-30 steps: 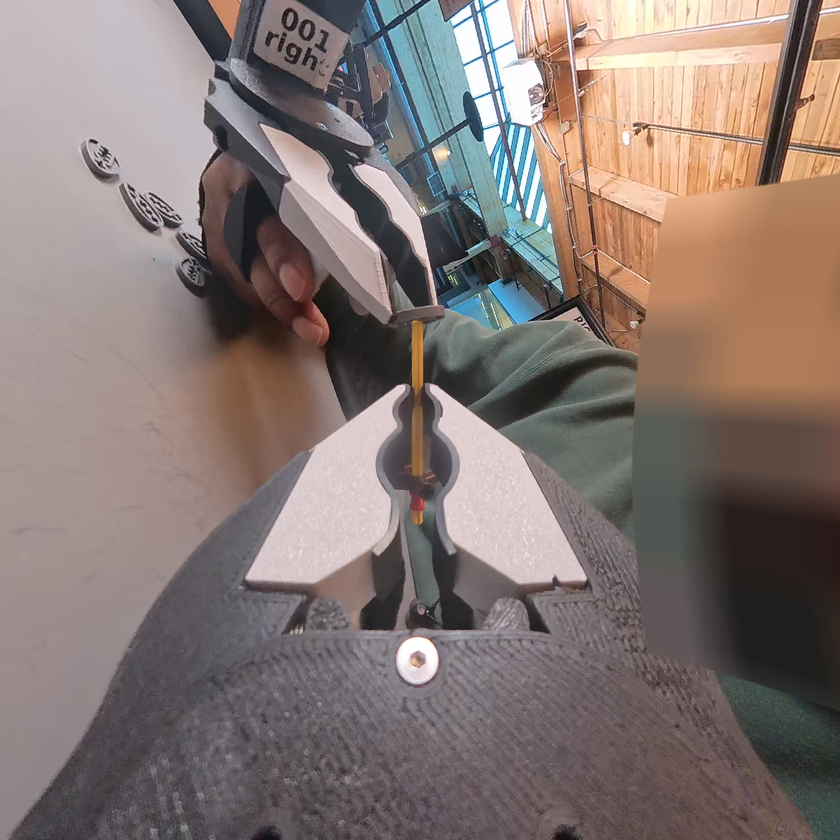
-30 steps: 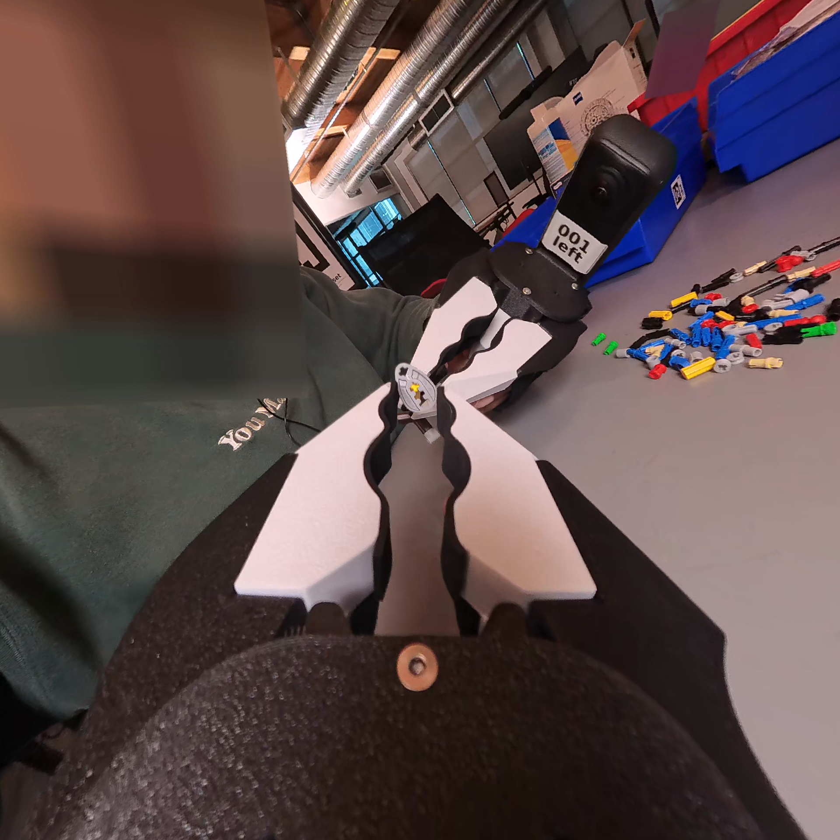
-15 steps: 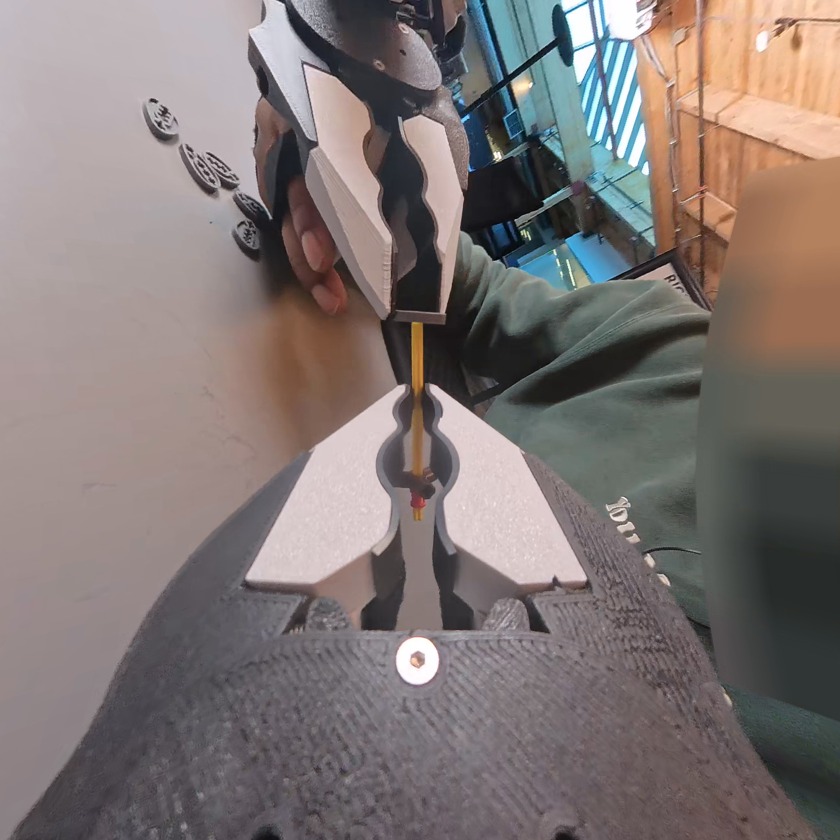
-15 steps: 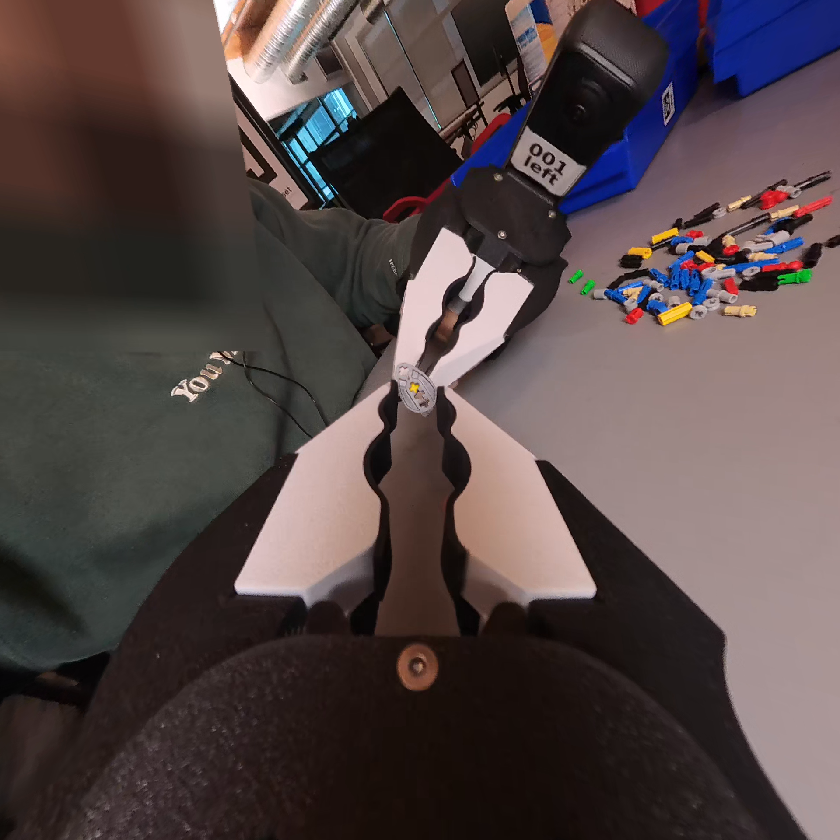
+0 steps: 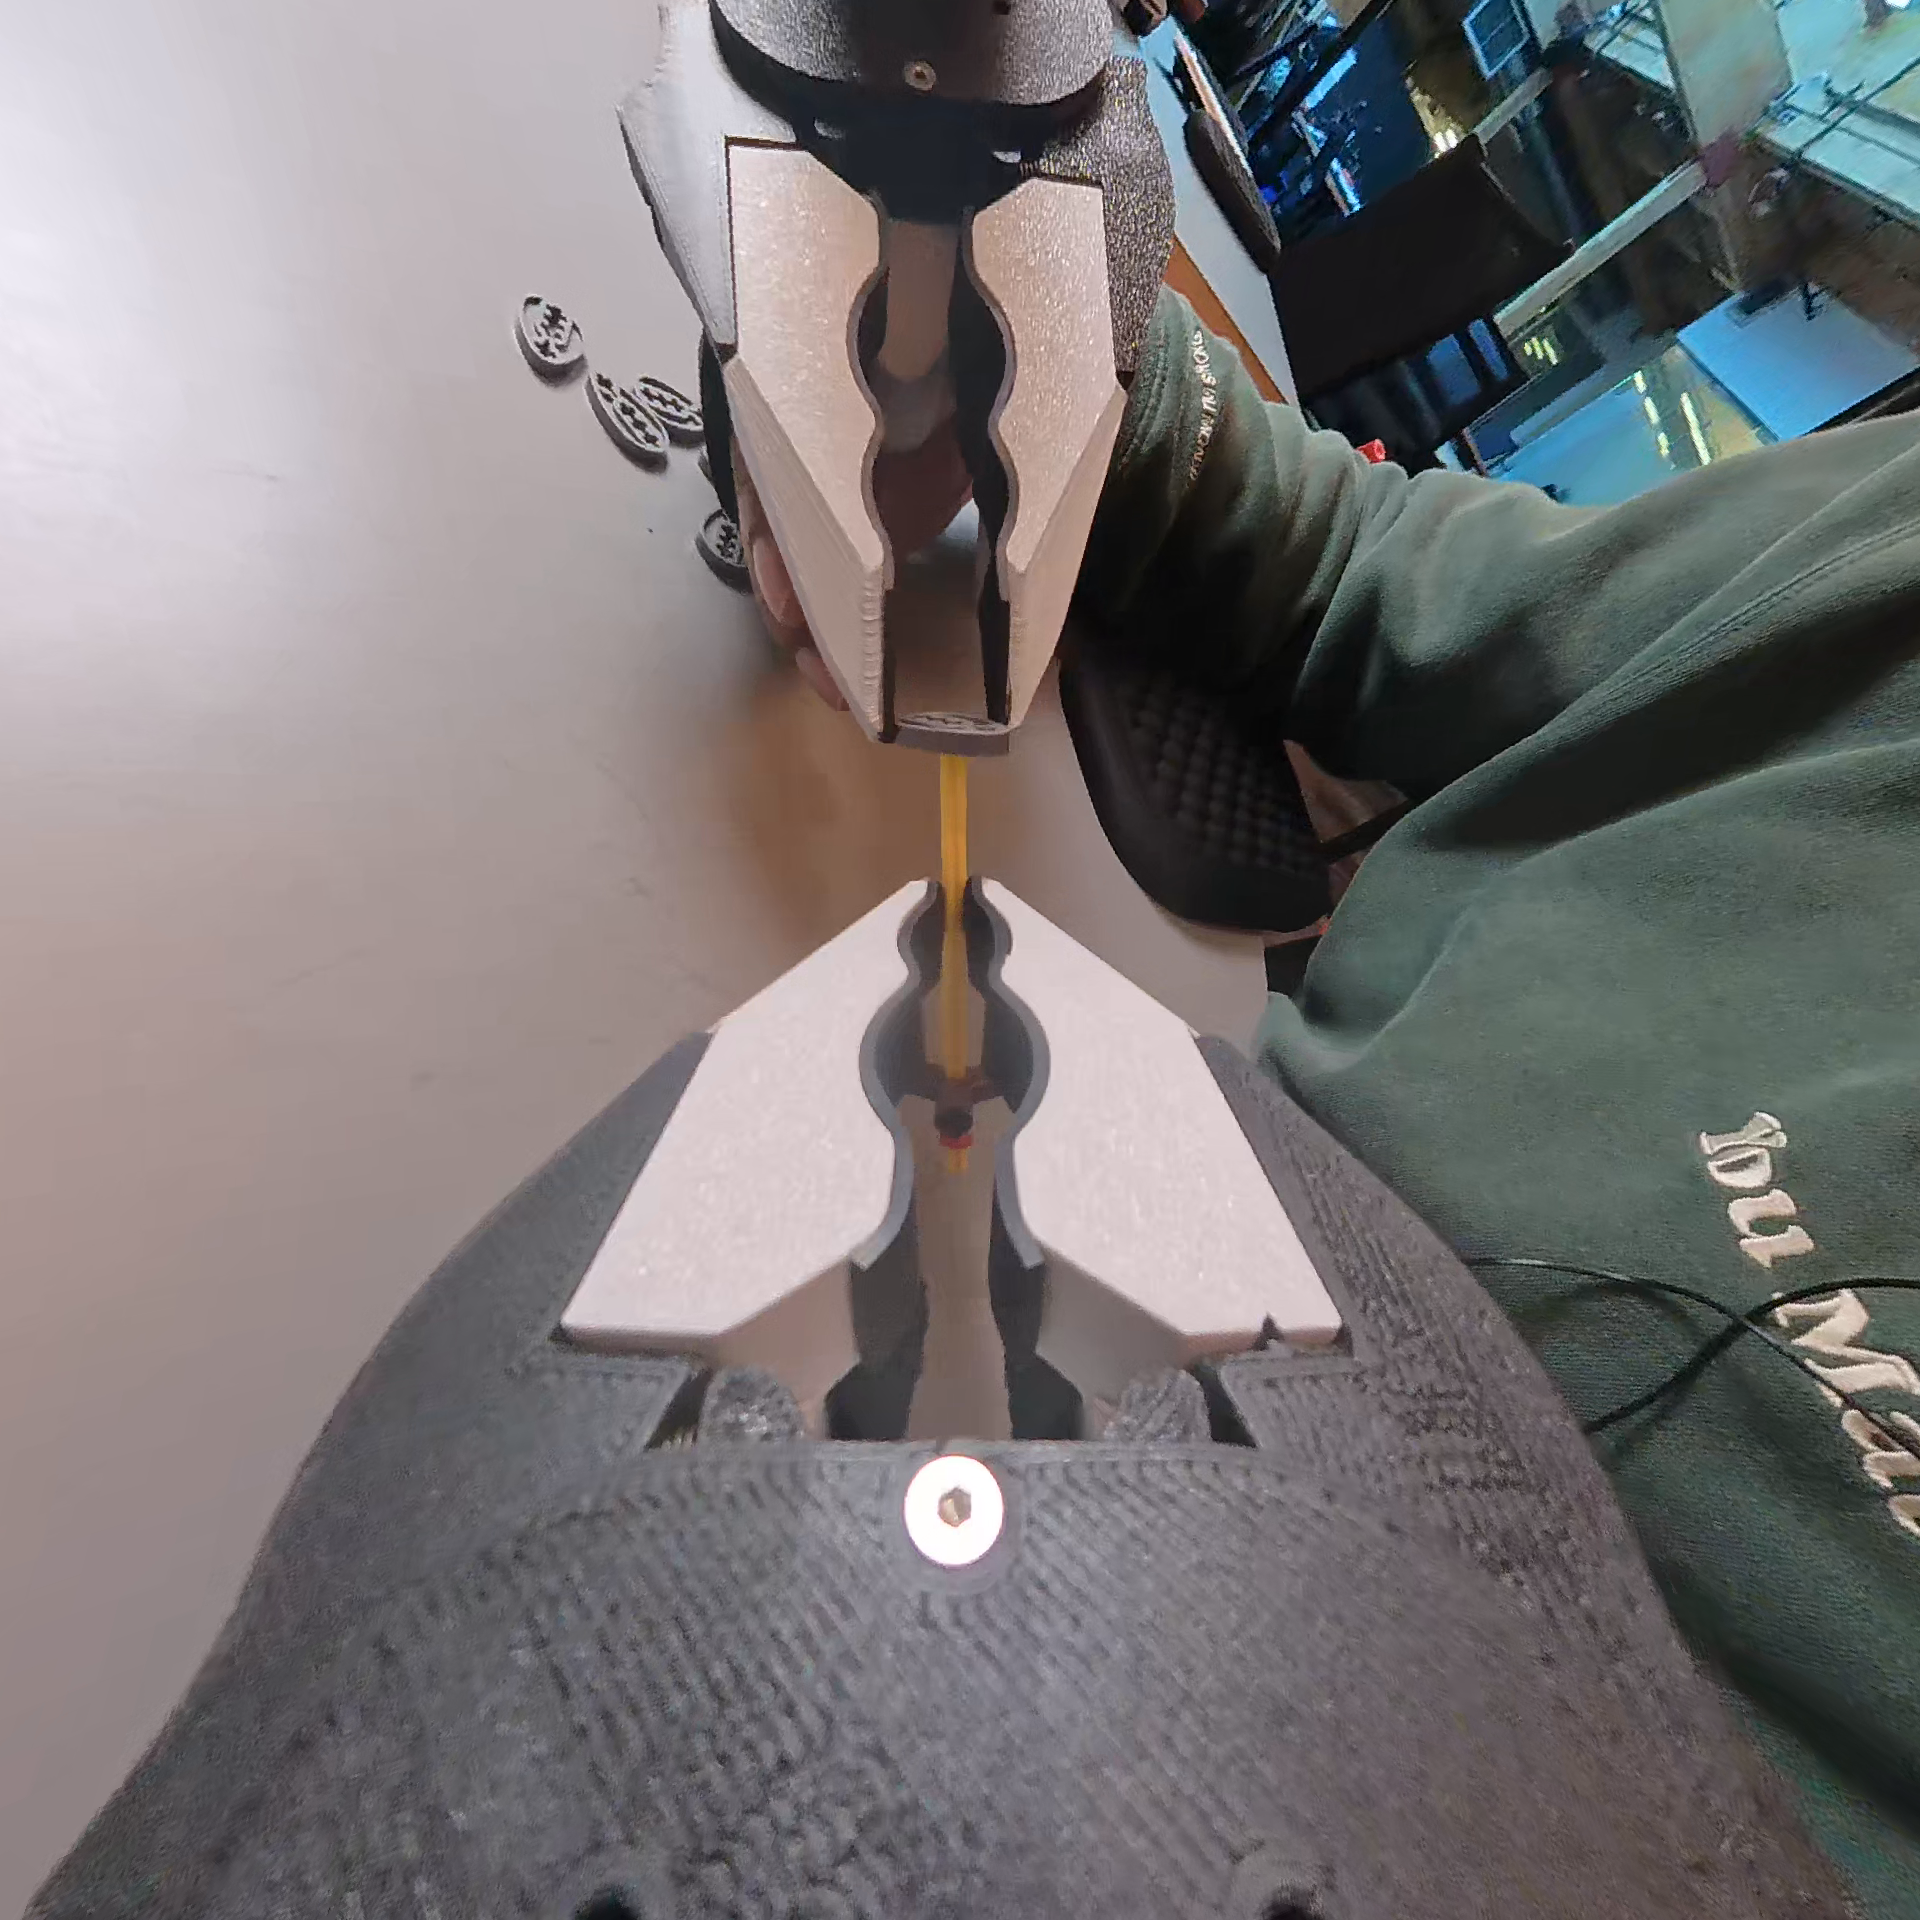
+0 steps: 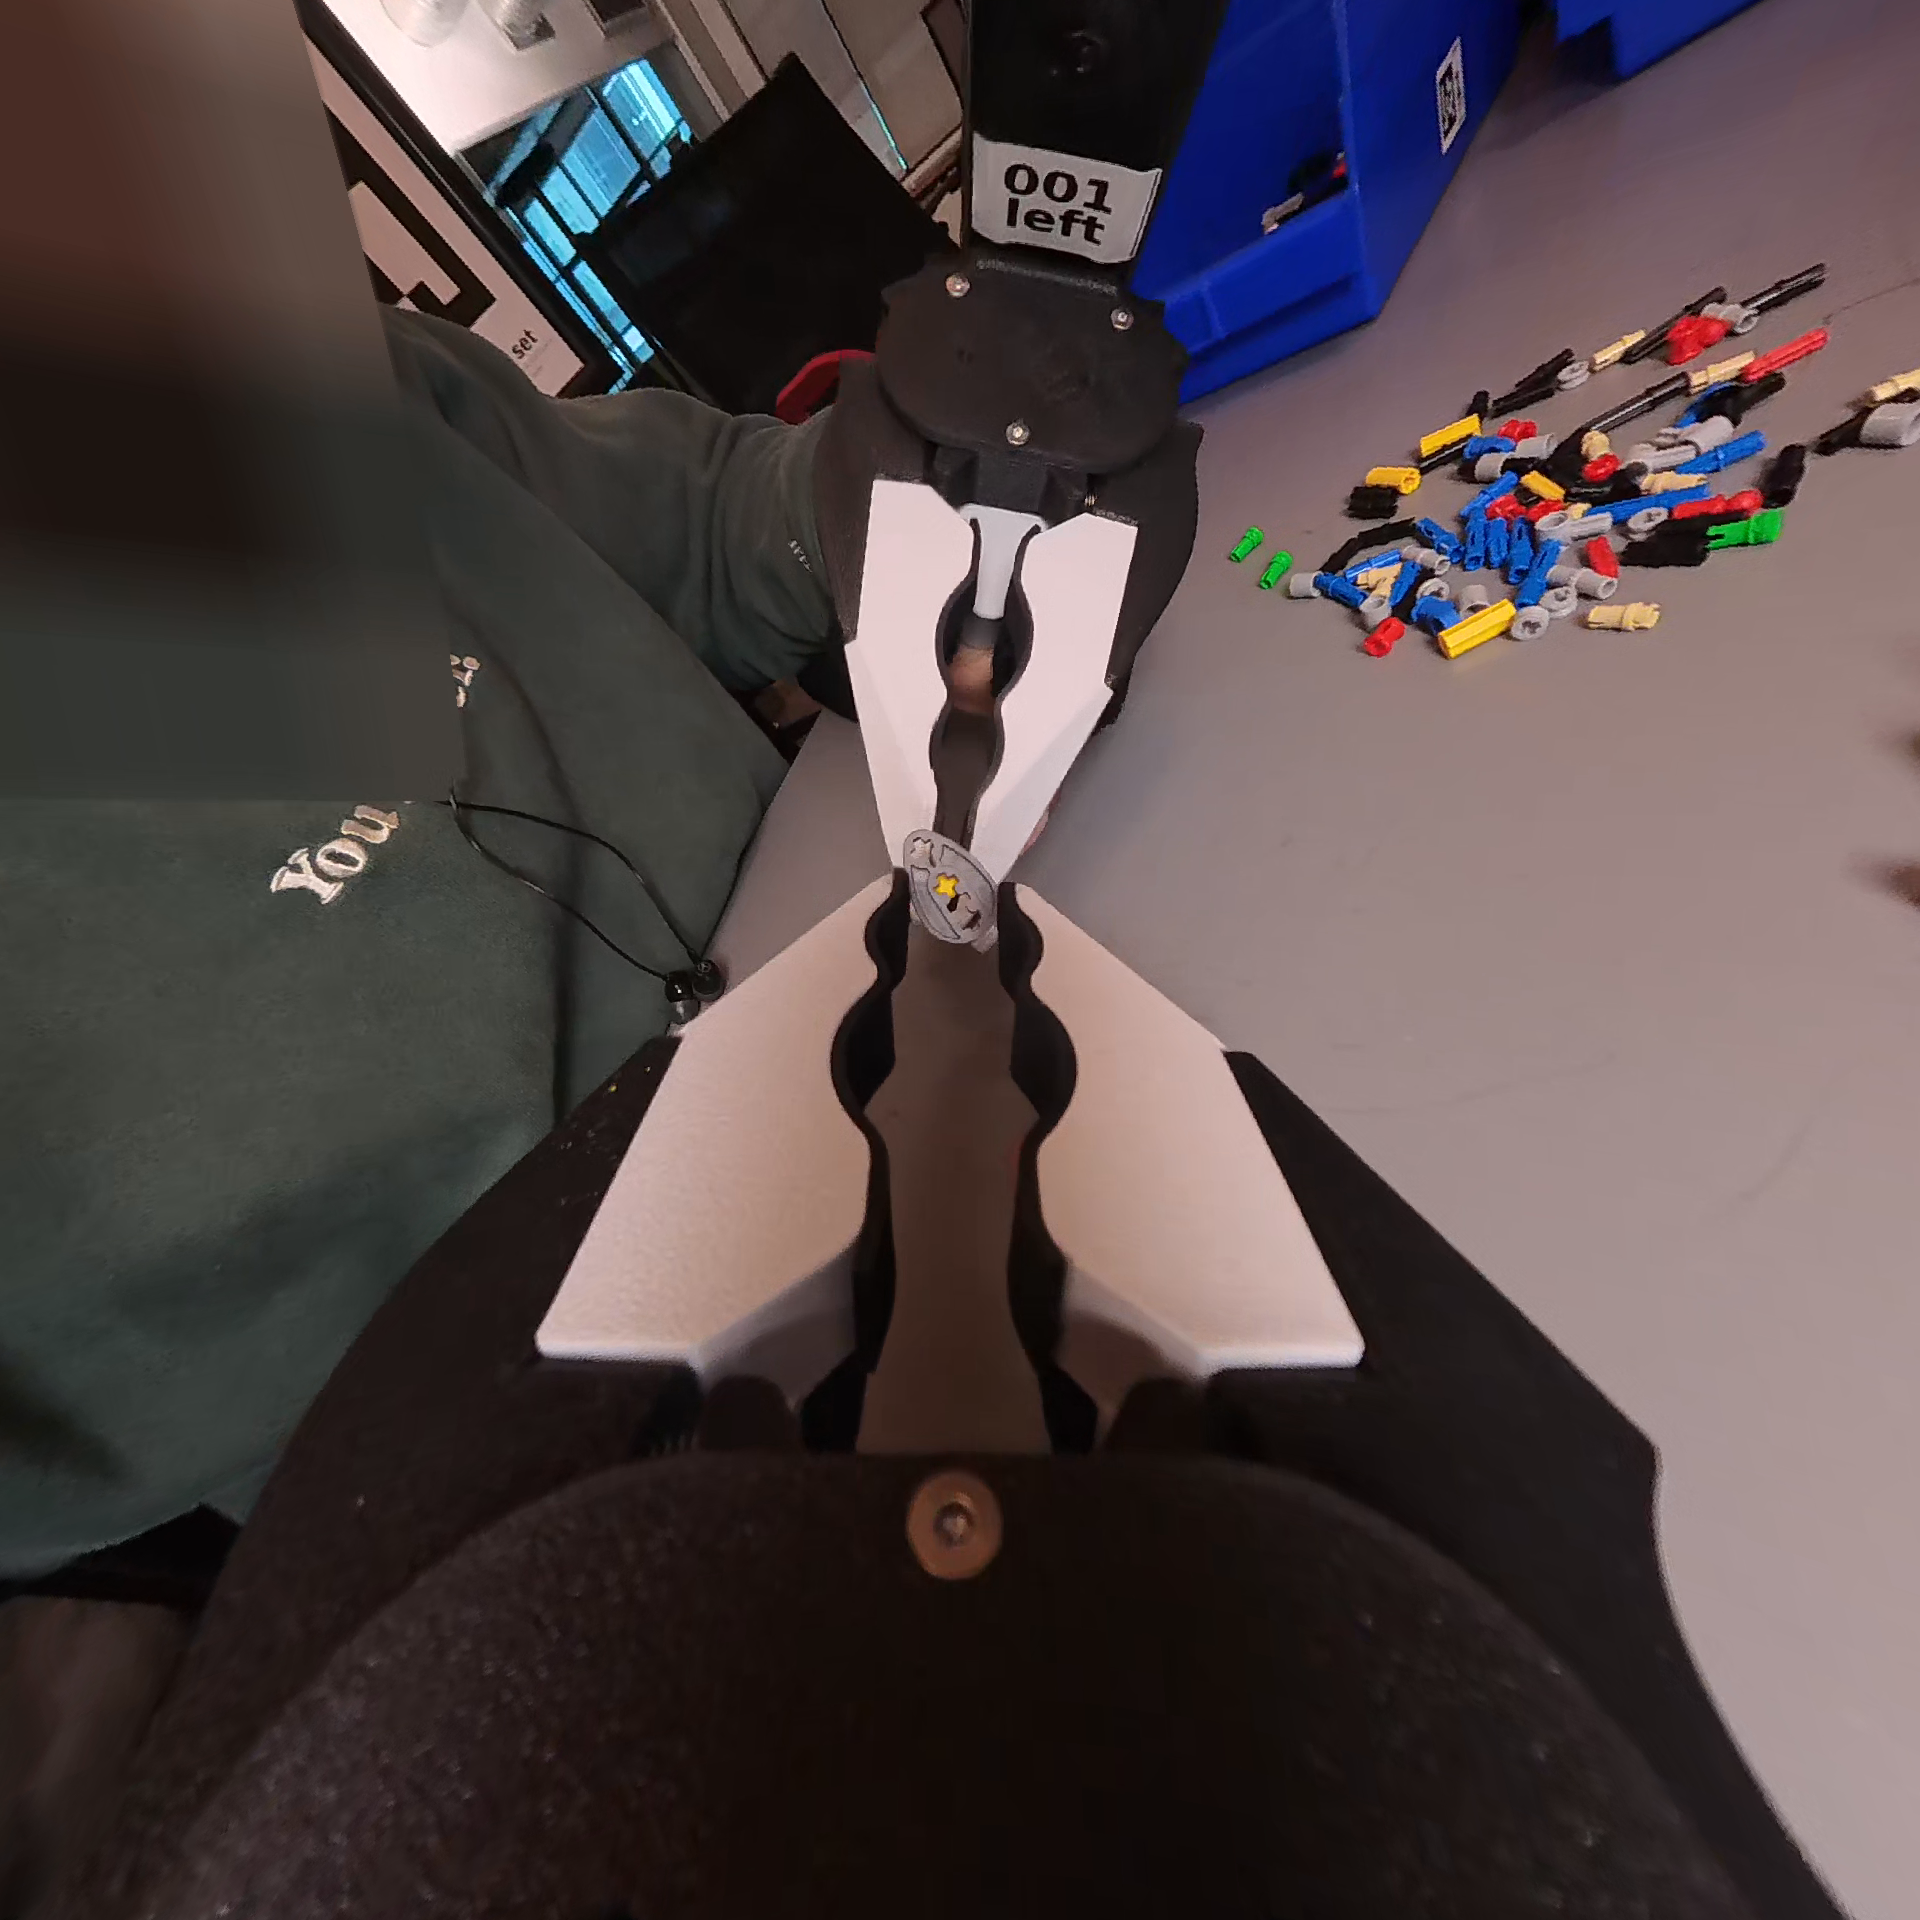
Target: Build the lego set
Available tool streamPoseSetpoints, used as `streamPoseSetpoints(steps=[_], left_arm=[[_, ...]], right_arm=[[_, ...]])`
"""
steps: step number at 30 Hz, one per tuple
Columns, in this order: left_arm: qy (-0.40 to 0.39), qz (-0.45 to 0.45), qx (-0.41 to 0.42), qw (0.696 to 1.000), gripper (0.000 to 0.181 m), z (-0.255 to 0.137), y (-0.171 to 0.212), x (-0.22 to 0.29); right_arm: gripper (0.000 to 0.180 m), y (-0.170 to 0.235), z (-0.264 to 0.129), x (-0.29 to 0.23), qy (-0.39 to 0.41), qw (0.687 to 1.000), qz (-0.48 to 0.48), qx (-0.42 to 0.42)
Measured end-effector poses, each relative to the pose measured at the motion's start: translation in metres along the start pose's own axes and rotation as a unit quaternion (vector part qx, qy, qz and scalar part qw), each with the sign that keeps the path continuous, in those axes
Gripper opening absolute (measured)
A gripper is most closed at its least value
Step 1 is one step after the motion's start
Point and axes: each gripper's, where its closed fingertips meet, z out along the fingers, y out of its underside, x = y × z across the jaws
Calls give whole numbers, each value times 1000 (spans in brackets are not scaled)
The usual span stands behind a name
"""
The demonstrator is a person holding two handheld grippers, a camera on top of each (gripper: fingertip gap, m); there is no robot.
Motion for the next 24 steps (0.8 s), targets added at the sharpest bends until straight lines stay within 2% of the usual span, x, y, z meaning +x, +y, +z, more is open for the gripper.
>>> streamPoseSetpoints(steps=[7,11,18,24], left_arm=[[1,65,6,998,2,-1,0,4],[18,106,9,994,2,1,1,12],[5,204,9,979,2,4,5,18],[11,254,28,967,2,5,3,26]], right_arm=[[15,-2,1,-7,13,999,-32,-15],[14,-3,4,-17,27,995,-90,-34],[14,3,6,-30,82,974,-179,-108],[14,-6,14,-37,126,952,-247,-129]])
